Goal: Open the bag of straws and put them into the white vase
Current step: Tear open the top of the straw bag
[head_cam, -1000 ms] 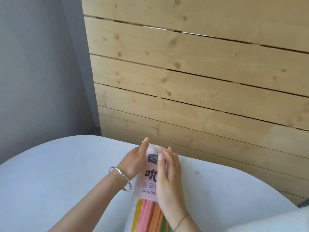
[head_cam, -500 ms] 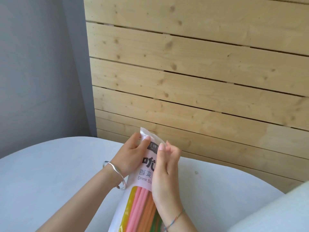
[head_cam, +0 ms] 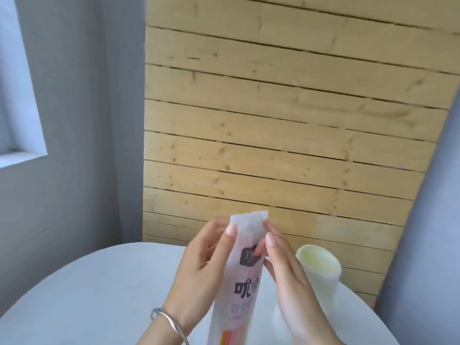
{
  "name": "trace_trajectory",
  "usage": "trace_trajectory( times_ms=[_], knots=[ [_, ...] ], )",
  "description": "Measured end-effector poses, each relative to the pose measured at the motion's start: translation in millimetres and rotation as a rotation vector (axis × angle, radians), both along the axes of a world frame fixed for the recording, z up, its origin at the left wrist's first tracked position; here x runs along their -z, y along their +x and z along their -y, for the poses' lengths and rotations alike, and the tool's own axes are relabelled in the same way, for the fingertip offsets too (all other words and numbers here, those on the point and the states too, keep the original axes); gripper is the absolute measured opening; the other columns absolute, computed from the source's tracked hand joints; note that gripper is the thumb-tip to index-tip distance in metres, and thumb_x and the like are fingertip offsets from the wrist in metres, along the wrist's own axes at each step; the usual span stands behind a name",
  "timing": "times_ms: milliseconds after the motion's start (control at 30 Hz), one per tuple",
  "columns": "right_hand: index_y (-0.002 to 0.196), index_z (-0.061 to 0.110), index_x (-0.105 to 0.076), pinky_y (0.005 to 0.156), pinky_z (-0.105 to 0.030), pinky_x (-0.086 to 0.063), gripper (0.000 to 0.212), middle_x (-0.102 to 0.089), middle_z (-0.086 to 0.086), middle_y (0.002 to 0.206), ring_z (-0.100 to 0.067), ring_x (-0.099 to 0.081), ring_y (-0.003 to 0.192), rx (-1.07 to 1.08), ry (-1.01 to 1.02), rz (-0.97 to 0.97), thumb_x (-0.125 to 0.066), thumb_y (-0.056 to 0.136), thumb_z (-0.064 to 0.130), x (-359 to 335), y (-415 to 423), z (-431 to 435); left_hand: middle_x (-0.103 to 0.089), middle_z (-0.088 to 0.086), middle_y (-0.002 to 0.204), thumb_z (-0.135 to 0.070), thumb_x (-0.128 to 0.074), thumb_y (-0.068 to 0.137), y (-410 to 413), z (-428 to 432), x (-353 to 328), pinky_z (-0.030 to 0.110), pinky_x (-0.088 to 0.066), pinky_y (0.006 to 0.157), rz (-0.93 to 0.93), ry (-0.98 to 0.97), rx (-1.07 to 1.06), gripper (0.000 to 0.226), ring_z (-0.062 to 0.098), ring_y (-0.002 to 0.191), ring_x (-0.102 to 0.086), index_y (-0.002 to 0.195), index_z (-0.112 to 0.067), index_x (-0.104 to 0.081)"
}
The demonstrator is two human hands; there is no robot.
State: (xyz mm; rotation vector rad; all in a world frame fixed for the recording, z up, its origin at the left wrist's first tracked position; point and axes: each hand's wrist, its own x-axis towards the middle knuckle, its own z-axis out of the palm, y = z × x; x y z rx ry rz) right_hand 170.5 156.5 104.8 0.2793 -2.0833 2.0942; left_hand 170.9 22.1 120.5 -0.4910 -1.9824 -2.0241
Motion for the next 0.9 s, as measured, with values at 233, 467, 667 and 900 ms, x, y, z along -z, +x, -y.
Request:
trace_trajectory(
  times_ms=[233, 467, 667, 900],
  knots=[
    [0.105, 0.032, -0.068, 0.109, -0.027, -0.033, 0.05, -0.059, 0.015, 0.131, 0.0, -0.043, 0.132, -0.153, 0.124, 0.125, -0.06, 0.07, 0.067, -33.0, 65.2, -4.3, -0.061, -0.003, 0.078, -0.056, -0.044, 0.087, 45.6, 16.3, -30.6, 0.014, -0.05, 0.064, 0.309, -0.246, 0.226, 0.047, 0.0, 0.077, -0.063, 0.074, -0.012, -0.052],
    [0.094, 0.017, -0.071, 0.116, -0.03, -0.024, 0.047, -0.054, 0.034, 0.127, 0.01, -0.033, 0.133, -0.15, 0.162, 0.025, -0.052, 0.078, 0.056, -39.1, 118.4, -9.1, -0.057, 0.0, 0.076, -0.048, -0.05, 0.09, 77.4, 13.7, -28.1, 0.018, -0.053, 0.069, 0.344, -0.268, 0.266, 0.041, 0.006, 0.076, -0.059, 0.062, -0.018, -0.052],
    [0.071, 0.016, -0.072, 0.112, -0.028, -0.03, 0.04, -0.054, 0.031, 0.127, 0.011, -0.041, 0.127, -0.1, 0.105, 0.063, -0.06, 0.068, 0.054, -45.2, 130.3, -2.5, -0.053, 0.006, 0.083, -0.039, -0.049, 0.093, 85.8, 8.4, -16.5, 0.032, -0.054, 0.086, 0.306, -0.245, 0.266, 0.031, 0.012, 0.081, -0.053, 0.085, -0.009, -0.051],
    [0.072, 0.012, -0.073, 0.116, -0.035, -0.028, 0.027, -0.05, 0.029, 0.128, 0.0, -0.042, 0.132, -0.119, 0.075, 0.109, -0.057, 0.089, 0.027, -38.7, 126.9, -5.1, -0.052, 0.01, 0.078, -0.025, -0.046, 0.097, 84.9, 4.2, -12.6, 0.021, -0.048, 0.072, 0.203, -0.214, 0.265, 0.025, 0.018, 0.075, -0.053, 0.084, -0.004, -0.051]
  ],
)
